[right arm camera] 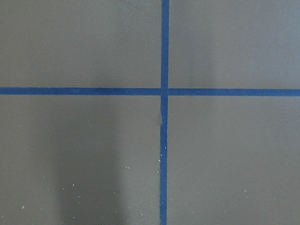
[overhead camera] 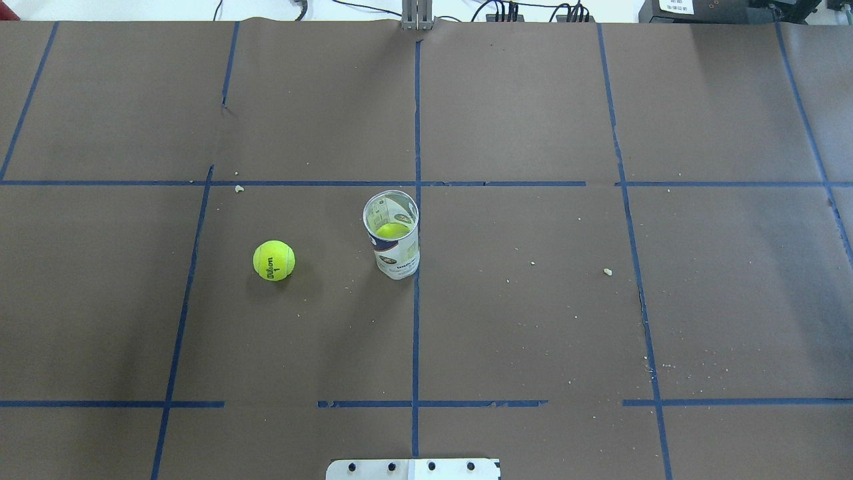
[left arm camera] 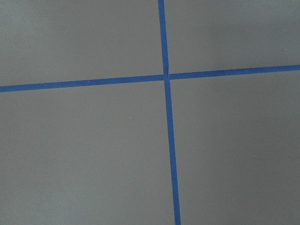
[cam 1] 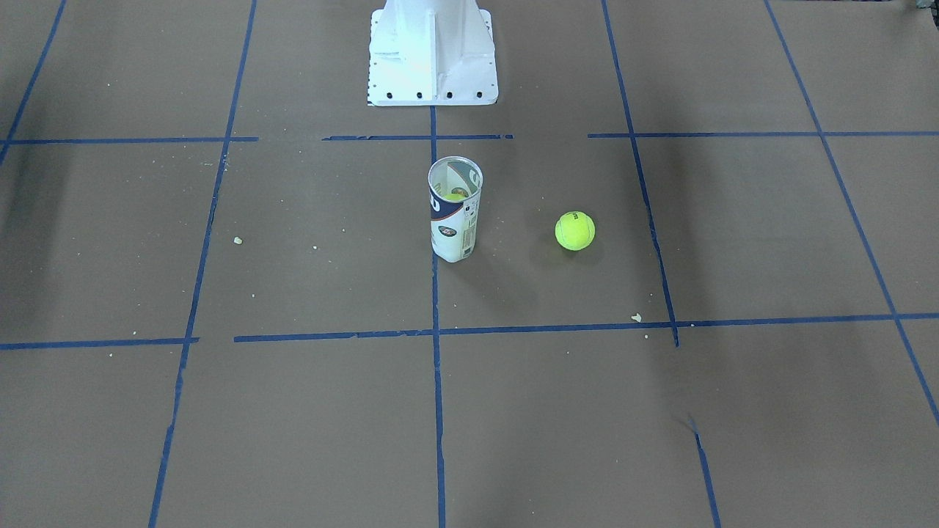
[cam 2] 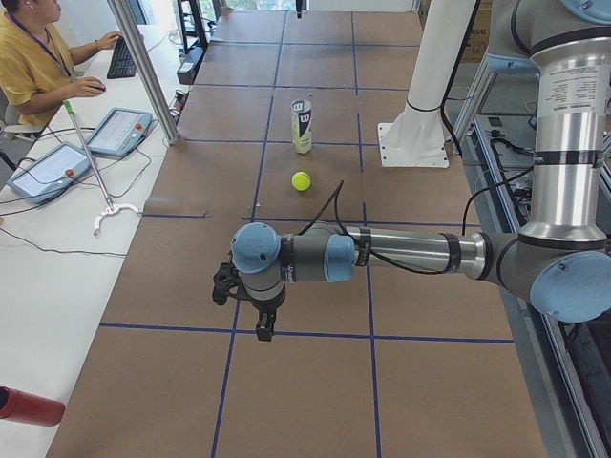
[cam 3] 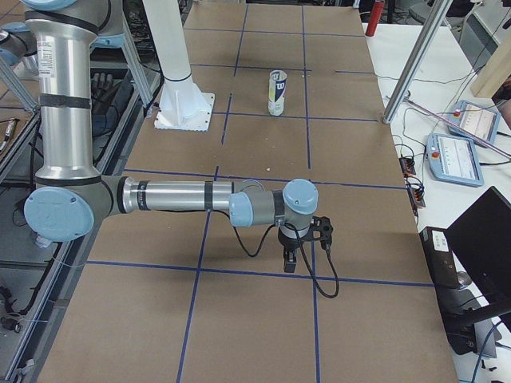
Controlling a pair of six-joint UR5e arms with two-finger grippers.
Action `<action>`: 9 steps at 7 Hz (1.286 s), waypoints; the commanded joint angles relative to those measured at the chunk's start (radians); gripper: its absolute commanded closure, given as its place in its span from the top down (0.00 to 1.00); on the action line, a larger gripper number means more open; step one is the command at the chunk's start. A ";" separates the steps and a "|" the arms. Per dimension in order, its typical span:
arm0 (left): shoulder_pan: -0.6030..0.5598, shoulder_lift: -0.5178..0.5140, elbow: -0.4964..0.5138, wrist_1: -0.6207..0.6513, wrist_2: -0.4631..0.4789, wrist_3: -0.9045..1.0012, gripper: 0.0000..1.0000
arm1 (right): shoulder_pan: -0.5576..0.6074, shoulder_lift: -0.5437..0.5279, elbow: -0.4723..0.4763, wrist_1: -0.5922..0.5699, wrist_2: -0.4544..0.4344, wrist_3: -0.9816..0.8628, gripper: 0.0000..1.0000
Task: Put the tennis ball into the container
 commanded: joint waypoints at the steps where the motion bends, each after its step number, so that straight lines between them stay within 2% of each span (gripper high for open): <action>1: -0.006 0.013 -0.010 -0.012 -0.002 0.006 1.00 | -0.002 0.000 0.000 0.000 0.000 0.000 1.00; 7: -0.006 0.012 -0.014 -0.011 -0.006 -0.029 1.00 | 0.000 0.000 0.000 0.000 0.000 0.000 1.00; 8: 0.017 0.006 -0.052 -0.026 -0.109 -0.029 1.00 | 0.000 0.000 0.000 0.000 0.000 0.000 1.00; 9: 0.064 0.001 -0.114 -0.032 -0.162 -0.032 1.00 | 0.000 0.000 0.000 0.000 0.000 0.000 1.00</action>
